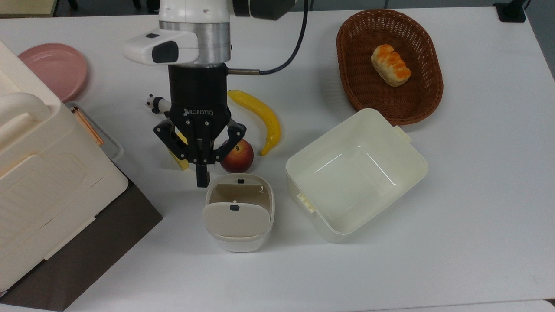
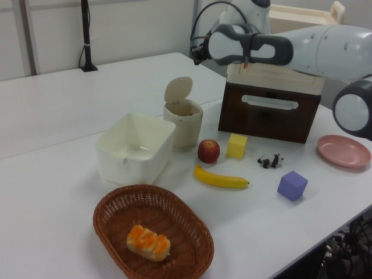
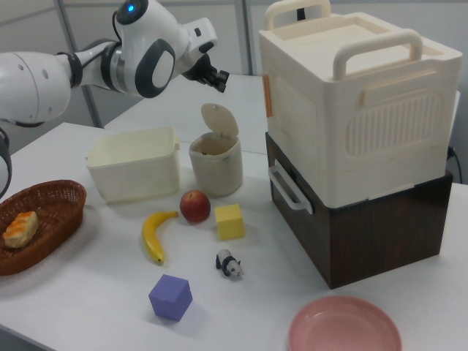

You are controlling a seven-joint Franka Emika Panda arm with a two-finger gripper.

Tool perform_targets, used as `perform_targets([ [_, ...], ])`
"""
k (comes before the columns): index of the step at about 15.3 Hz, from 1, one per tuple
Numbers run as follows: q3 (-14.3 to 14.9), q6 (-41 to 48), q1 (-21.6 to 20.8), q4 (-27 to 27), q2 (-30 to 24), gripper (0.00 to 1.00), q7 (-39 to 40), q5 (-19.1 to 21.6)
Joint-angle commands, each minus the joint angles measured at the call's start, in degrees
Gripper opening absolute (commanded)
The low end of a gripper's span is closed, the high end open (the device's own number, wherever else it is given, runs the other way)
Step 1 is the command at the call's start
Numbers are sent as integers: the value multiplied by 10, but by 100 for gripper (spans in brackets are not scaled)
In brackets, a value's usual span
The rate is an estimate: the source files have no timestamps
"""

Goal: Close the trash can
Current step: 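Move the gripper forward and down toward the open trash can lid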

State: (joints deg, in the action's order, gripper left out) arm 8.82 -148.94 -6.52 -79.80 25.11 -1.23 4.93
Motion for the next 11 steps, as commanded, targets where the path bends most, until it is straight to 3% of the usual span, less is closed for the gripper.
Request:
perform_targets([
  [1,1,-55,-10,13,20,0,-3,-11],
  [11,1,-90,-17,13,55,0,-2,-29],
])
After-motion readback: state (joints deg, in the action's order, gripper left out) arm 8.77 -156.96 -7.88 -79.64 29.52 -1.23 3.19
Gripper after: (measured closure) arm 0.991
